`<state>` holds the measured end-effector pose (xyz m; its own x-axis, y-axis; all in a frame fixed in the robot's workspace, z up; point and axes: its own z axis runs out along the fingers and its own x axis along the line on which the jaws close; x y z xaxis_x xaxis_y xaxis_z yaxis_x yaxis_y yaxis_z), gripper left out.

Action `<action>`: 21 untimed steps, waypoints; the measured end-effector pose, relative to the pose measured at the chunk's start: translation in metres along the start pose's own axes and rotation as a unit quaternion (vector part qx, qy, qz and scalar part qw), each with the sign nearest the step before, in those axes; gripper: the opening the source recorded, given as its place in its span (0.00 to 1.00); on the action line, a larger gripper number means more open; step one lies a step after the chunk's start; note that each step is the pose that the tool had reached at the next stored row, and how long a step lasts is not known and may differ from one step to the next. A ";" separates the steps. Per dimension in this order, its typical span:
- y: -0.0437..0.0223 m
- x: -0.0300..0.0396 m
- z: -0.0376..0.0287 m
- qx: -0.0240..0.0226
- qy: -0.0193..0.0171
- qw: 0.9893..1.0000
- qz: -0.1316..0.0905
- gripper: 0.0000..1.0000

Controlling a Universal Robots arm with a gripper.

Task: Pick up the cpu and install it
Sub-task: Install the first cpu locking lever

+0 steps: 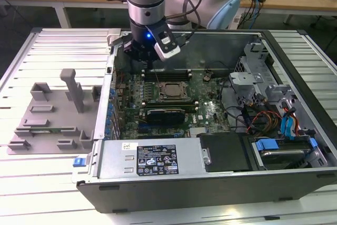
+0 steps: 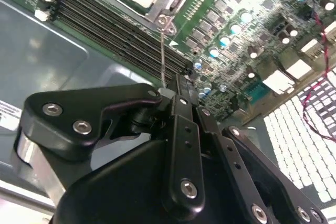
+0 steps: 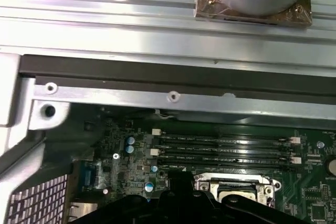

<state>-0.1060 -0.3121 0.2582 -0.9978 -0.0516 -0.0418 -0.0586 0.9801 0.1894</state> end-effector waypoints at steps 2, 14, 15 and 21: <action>-0.0009 -0.0099 0.0016 -0.001 0.000 1.000 0.000 0.11; -0.0092 -0.0382 0.0145 -0.001 0.003 1.000 0.001 0.11; -0.0095 -0.0387 0.0160 -0.001 0.003 1.000 0.001 0.11; -0.0123 -0.0474 0.0279 0.000 0.000 1.000 0.016 0.11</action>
<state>-0.0571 -0.3164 0.2305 -0.9992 -0.0200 -0.0352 -0.0264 0.9812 0.1911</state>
